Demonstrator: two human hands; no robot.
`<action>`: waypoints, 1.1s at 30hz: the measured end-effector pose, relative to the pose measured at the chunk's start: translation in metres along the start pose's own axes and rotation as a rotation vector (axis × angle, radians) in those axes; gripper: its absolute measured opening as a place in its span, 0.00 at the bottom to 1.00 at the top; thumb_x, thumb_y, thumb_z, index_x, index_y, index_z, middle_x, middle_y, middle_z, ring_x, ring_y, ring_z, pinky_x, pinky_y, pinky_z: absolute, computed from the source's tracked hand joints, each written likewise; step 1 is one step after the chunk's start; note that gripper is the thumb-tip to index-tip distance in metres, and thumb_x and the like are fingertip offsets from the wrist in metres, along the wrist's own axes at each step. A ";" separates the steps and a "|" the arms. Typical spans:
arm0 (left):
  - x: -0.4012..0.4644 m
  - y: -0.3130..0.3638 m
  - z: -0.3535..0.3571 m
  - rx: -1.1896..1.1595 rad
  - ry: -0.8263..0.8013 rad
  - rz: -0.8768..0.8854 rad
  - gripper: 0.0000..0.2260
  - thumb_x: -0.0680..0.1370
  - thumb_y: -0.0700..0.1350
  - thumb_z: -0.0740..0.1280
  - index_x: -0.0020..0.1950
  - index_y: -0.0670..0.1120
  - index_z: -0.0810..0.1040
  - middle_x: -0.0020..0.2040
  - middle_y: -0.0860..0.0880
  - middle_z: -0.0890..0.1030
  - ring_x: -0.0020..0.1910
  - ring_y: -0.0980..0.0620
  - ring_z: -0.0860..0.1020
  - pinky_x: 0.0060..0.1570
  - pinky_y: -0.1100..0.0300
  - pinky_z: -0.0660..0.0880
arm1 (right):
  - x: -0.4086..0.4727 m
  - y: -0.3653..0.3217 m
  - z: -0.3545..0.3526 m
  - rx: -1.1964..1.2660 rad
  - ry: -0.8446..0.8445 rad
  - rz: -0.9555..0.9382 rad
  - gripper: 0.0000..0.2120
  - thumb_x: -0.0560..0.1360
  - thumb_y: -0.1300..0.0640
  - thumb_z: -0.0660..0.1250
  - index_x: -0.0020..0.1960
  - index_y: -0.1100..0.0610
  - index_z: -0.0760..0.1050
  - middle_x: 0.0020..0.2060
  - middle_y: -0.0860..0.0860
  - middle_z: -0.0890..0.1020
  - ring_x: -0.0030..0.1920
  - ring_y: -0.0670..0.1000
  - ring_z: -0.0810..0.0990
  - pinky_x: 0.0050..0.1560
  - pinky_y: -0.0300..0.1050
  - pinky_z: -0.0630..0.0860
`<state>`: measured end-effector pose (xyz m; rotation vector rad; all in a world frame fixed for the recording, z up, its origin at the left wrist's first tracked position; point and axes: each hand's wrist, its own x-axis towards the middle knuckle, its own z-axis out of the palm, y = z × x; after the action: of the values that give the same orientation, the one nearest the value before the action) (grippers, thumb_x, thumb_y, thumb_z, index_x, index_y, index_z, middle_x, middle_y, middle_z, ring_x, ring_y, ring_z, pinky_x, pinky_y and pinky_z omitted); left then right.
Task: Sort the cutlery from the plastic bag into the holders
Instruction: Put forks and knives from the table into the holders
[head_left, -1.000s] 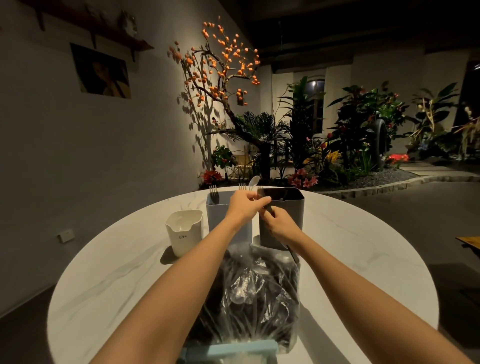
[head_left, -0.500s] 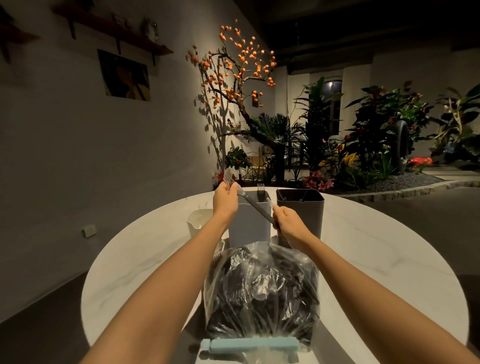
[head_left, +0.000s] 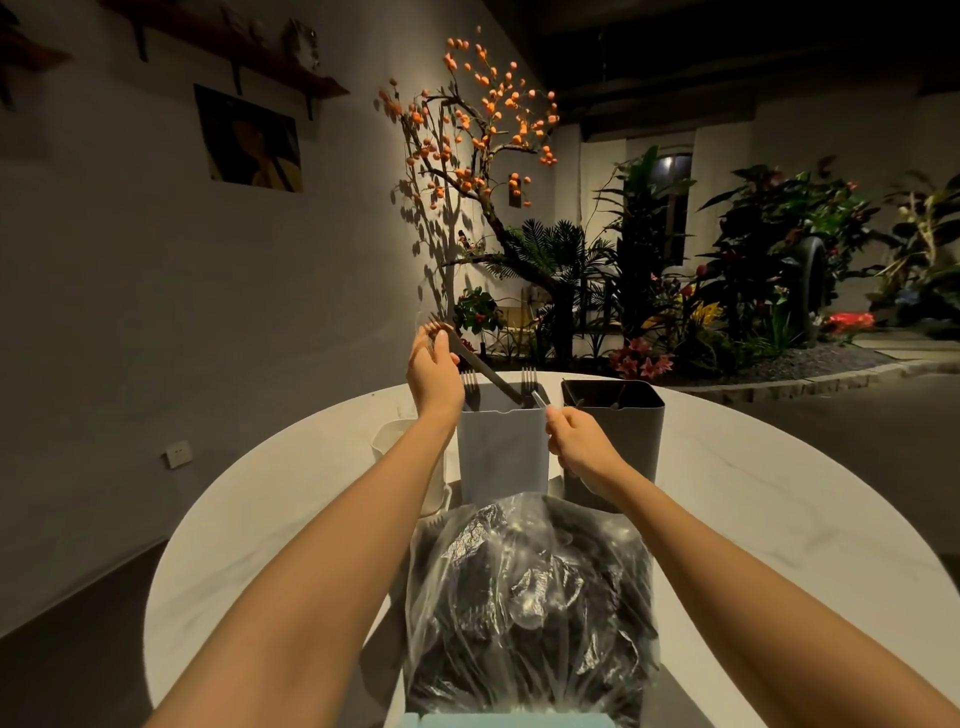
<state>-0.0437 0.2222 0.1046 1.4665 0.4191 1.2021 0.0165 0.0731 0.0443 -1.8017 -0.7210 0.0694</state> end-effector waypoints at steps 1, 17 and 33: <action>0.001 -0.003 0.000 0.056 -0.036 0.023 0.11 0.84 0.45 0.57 0.60 0.44 0.75 0.48 0.45 0.79 0.48 0.52 0.76 0.47 0.62 0.73 | 0.001 0.000 0.001 0.000 -0.003 0.003 0.17 0.83 0.52 0.52 0.38 0.56 0.66 0.31 0.51 0.69 0.28 0.45 0.64 0.27 0.36 0.60; -0.044 -0.024 -0.007 0.121 -0.457 -0.256 0.19 0.83 0.59 0.47 0.38 0.48 0.61 0.29 0.51 0.62 0.25 0.56 0.58 0.23 0.65 0.57 | -0.007 -0.028 0.007 0.776 -0.035 0.182 0.15 0.81 0.65 0.50 0.38 0.56 0.65 0.29 0.52 0.67 0.24 0.46 0.68 0.25 0.36 0.62; -0.072 -0.025 -0.034 0.098 -0.780 -0.490 0.21 0.82 0.60 0.53 0.41 0.46 0.71 0.30 0.51 0.68 0.26 0.57 0.62 0.27 0.64 0.59 | -0.015 -0.029 0.032 0.547 0.053 0.097 0.13 0.81 0.62 0.57 0.40 0.57 0.74 0.29 0.51 0.67 0.31 0.47 0.64 0.32 0.41 0.62</action>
<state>-0.0928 0.1898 0.0462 1.6594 0.2677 0.1821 -0.0205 0.0982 0.0535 -1.3069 -0.5125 0.2574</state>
